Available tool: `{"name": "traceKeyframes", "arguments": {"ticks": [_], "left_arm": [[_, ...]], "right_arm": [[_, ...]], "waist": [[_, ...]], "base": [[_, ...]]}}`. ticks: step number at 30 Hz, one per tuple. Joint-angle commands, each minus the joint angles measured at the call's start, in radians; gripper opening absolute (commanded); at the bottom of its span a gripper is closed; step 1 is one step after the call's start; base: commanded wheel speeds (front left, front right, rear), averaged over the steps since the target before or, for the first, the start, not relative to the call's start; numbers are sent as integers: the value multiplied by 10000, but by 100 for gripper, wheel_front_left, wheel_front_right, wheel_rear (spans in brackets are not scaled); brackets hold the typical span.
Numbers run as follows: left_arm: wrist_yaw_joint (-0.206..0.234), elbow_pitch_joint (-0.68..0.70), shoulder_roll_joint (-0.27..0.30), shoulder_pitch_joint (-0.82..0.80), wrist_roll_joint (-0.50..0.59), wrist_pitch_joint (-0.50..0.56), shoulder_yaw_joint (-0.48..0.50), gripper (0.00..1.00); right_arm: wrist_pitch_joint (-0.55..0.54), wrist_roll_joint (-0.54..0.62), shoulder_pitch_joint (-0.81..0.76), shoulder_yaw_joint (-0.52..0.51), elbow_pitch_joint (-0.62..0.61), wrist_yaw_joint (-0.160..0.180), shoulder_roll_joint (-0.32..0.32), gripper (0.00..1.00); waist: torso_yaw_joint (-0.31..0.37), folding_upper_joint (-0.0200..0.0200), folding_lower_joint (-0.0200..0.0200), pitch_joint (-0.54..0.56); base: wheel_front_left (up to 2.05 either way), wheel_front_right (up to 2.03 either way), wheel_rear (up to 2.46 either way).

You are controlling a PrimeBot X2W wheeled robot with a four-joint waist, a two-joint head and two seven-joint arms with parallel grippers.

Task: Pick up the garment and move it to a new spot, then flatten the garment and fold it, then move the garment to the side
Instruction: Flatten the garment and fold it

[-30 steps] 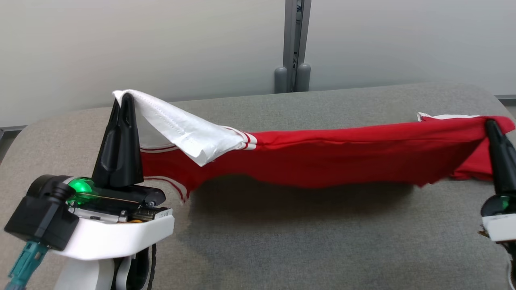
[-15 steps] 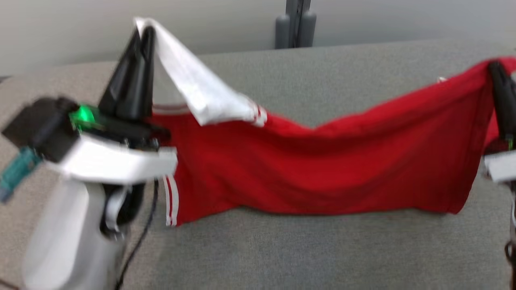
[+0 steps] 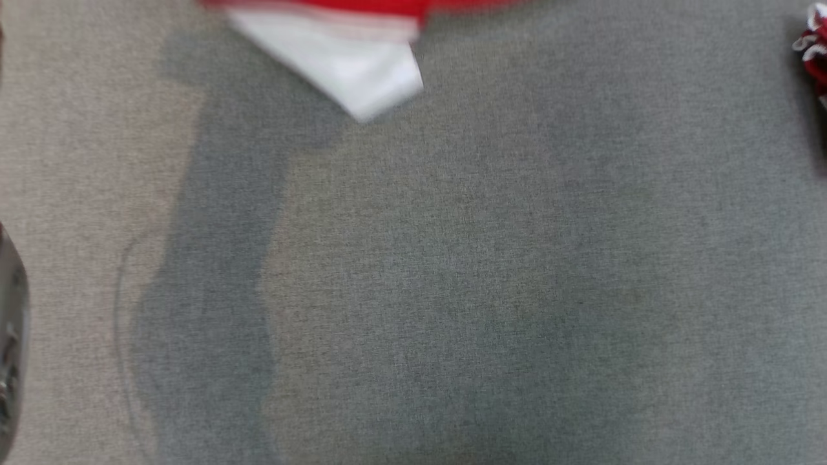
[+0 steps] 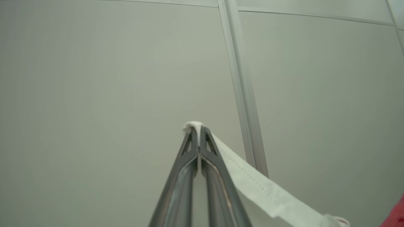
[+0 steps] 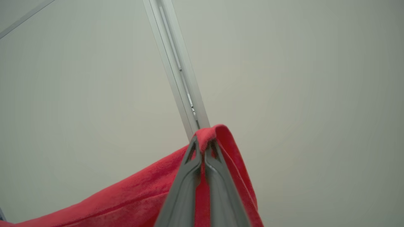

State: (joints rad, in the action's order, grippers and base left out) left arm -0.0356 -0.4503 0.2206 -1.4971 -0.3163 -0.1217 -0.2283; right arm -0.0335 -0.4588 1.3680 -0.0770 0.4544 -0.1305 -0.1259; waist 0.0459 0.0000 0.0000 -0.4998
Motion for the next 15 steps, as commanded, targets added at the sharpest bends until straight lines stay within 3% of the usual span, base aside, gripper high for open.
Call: {"name": "traceKeyframes", "arguments": {"ticks": [1, 7, 15], "left_arm": [[21, -369, -58, -533, 124, -321, -18, 0], [-143, -1885, -532, -2243, 268, -1383, 79, 0], [-608, -1904, -1036, -565, -152, -1440, 653, 0]], "right_arm": [[381, 165, 477, -87, 453, -5, 57, 0], [1904, 853, 2185, -75, 2721, -5, 356, 0], [2603, 701, 1509, 449, 4894, -5, 144, 0]], "waist": [[100, 0, 0, -409], [-34, 0, 0, -700], [-553, 0, 0, -1567]], "base": [[0, 0, 0], [0, 0, 0], [0, 0, 0]]}}
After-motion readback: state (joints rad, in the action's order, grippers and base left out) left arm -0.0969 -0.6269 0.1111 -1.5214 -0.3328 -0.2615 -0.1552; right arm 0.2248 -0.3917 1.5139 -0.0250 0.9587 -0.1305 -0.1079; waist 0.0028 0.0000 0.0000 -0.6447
